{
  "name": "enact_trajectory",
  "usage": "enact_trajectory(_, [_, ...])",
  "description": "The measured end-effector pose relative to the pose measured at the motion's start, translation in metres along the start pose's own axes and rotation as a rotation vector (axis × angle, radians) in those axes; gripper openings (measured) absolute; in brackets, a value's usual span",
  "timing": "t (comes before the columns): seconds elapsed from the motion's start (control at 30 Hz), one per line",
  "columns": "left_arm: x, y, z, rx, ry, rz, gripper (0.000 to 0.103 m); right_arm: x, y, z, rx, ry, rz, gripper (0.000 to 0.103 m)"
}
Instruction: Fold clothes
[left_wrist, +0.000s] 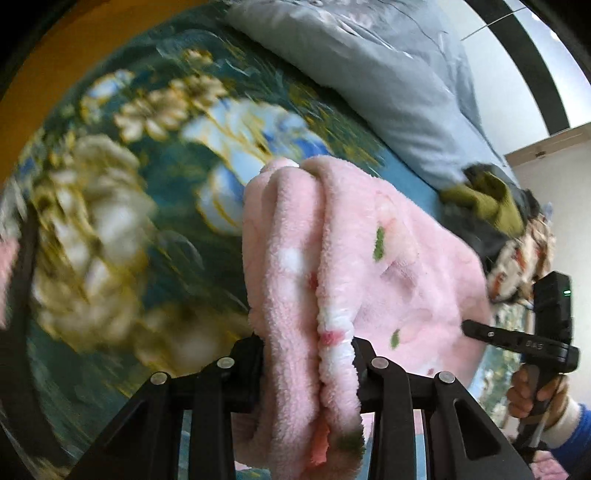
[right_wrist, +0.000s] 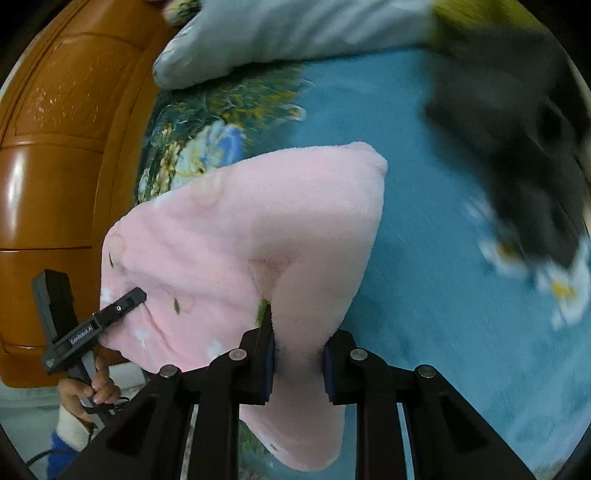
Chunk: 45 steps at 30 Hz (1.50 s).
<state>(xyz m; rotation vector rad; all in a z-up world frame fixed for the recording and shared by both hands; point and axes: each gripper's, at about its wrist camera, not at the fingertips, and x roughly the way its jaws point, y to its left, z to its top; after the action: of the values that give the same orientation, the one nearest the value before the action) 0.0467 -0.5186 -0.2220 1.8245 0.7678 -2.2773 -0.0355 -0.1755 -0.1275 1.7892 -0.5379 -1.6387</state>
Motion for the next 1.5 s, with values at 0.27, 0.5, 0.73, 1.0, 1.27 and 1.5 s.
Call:
enact_trajectory(0.27, [0.036, 0.025, 0.061, -0.028, 0.01, 0.106, 0.037, 0.03, 0.016, 0.046, -0.006, 0.014, -0.082, 0.021])
enact_trajectory(0.5, [0.04, 0.036, 0.07, -0.034, 0.052, 0.144, 0.055, 0.042, 0.006, 0.048, -0.019, 0.042, -0.072, 0.032])
enact_trajectory(0.73, [-0.027, 0.021, 0.034, 0.048, -0.147, 0.211, 0.06, 0.007, 0.019, 0.015, -0.129, -0.059, -0.162, 0.041])
enact_trajectory(1.0, [0.025, -0.002, 0.01, 0.166, -0.068, 0.241, 0.06, 0.03, 0.06, -0.009, -0.254, -0.055, -0.115, 0.041])
enact_trajectory(1.27, [0.026, 0.015, 0.002, -0.028, -0.125, 0.166, 0.06, 0.03, 0.049, -0.007, -0.199, -0.09, -0.169, 0.041])
enact_trajectory(1.5, [0.001, 0.0, -0.059, -0.003, -0.223, 0.214, 0.06, 0.034, 0.022, -0.085, -0.166, -0.089, -0.216, 0.061])
